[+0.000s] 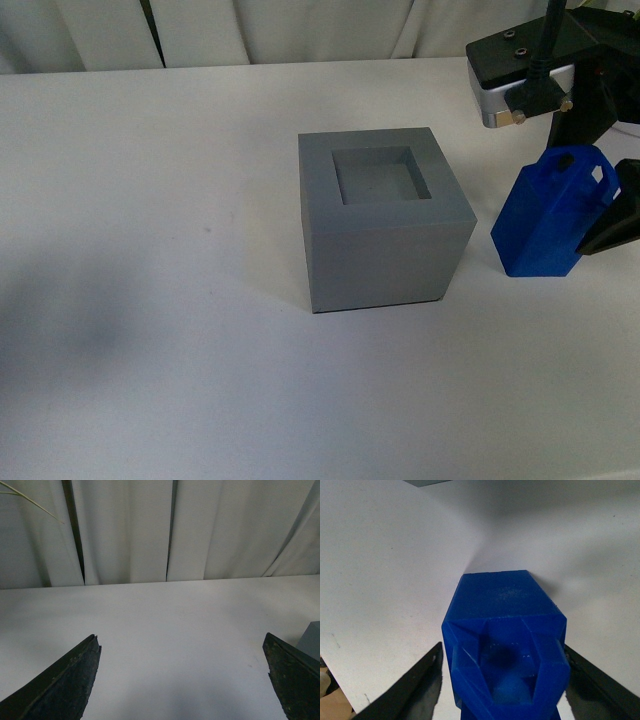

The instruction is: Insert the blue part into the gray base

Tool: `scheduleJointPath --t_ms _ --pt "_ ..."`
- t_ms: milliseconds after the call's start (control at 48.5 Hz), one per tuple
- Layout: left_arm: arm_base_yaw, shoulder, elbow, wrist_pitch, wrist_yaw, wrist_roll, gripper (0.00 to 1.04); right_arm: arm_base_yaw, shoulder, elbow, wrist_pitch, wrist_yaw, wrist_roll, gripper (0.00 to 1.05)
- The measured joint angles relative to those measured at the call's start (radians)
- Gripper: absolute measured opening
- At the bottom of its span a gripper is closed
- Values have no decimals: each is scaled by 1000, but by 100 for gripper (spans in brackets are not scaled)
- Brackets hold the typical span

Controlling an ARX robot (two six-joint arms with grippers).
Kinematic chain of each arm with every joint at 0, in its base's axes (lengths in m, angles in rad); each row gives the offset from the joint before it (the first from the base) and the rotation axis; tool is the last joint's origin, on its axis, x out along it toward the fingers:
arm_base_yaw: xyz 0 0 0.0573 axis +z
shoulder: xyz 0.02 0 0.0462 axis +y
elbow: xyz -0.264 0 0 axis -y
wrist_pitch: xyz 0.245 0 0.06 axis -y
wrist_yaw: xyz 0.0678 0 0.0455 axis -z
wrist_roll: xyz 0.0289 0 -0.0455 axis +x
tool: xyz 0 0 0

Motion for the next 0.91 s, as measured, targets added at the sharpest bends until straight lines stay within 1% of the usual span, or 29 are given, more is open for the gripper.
scheduleJointPath --t_ms 124,165,391,515,618,721,906 --pt "0 0 0 0 0 0 99 -8 0 5 -19 -3 -4 48" --pt "0 0 0 0 0 0 99 -12 0 16 -27 -8 -4 46" --pt "0 0 0 0 0 0 99 -26 -14 131 -108 -45 -6 46" --pt "0 0 0 0 0 0 99 -15 -38 223 -174 -69 -12 46" --pt "0 0 0 0 0 0 99 17 -47 278 -216 -119 -10 46" --pt "0 0 0 0 0 0 99 72 -48 315 -243 -153 -2 46" --pt "0 0 0 0 0 0 99 149 -47 348 -264 -169 8 46"
